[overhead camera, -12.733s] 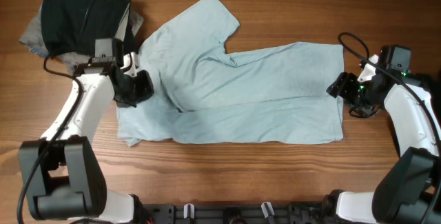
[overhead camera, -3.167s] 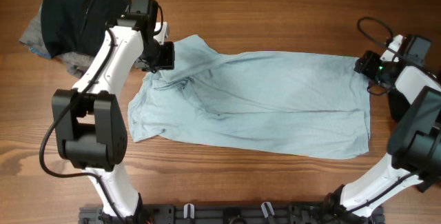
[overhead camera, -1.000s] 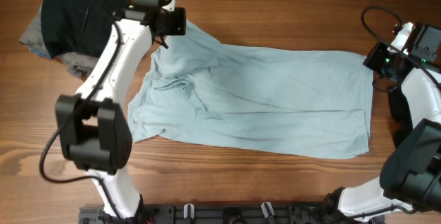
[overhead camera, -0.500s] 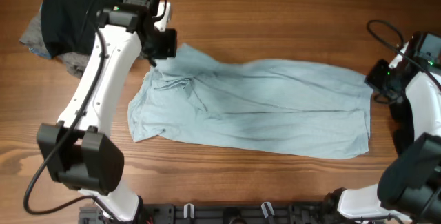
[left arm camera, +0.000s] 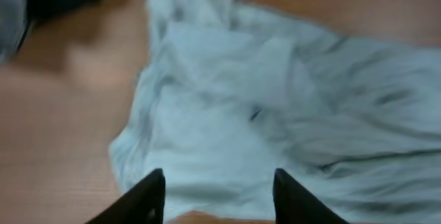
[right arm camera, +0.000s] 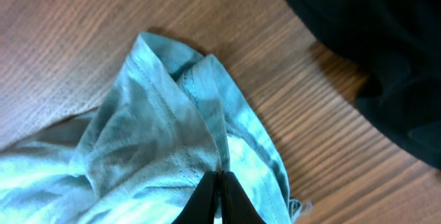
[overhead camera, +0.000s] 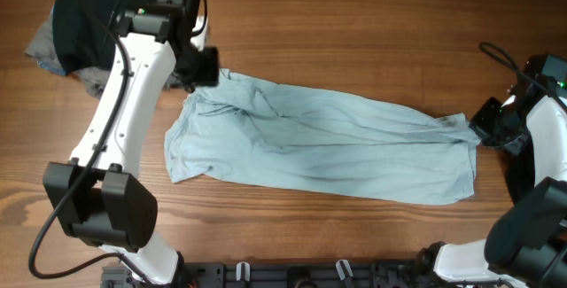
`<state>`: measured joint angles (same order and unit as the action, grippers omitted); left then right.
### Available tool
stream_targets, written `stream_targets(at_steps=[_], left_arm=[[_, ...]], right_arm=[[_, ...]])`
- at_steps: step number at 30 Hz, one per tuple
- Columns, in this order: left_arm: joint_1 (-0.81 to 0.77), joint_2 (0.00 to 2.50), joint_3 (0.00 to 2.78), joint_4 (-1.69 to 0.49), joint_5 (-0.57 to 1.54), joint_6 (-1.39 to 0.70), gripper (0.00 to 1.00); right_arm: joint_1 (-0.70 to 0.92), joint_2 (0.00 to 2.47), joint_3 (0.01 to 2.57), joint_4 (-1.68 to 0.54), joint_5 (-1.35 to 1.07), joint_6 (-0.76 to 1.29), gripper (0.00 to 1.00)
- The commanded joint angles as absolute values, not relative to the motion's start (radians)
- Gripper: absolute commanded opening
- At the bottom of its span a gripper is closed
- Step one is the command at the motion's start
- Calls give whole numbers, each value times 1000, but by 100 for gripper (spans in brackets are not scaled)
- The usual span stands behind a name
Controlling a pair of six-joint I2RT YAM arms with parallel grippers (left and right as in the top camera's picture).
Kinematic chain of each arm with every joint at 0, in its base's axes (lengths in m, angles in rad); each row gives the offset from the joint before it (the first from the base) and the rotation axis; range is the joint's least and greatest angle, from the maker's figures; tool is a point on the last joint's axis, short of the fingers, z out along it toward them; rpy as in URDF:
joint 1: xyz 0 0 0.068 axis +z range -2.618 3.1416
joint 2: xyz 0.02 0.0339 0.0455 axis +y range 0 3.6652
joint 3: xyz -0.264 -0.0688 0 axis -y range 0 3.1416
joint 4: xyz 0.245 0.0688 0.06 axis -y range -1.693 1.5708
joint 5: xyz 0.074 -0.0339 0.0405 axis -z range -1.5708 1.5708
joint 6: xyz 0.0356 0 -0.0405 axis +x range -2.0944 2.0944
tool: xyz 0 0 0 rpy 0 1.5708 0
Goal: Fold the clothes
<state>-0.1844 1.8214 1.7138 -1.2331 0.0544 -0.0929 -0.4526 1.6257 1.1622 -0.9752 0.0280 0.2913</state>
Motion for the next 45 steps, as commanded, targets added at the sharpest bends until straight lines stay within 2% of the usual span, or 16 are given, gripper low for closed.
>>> stream_targets(at_steps=[1,3,8,15,16,18,21,27,35,45], left_arm=[[-196,1851,1666,-1118,145,-56,50],[-196,1885,1621,-1043,158,-56,46],[-229,2015,1576,-931,218,-28,45],[-287,2125,1576,-897,163,23,43],[-288,2132,1576,-898,159,23,40],[-288,2138,1576,-908,156,23,18],[-288,2136,1576,-901,94,15,4],[-288,2080,1612,-945,52,-33,4],[-288,1867,1679,-1068,-62,-34,4],[-288,1851,1674,-1357,-61,-88,4]], right_arm=[[-453,1611,1172,-950,52,291,5],[-453,1611,1172,-949,52,291,5],[-453,1611,1172,-938,52,291,5],[-453,1611,1172,-930,52,290,6],[-453,1611,1172,-931,52,290,6],[-453,1611,1172,-931,52,289,6],[-453,1611,1172,-931,52,288,6],[-453,1611,1172,-928,53,288,6],[-453,1611,1172,-909,52,250,6],[-492,1600,1181,-1014,57,239,6]])
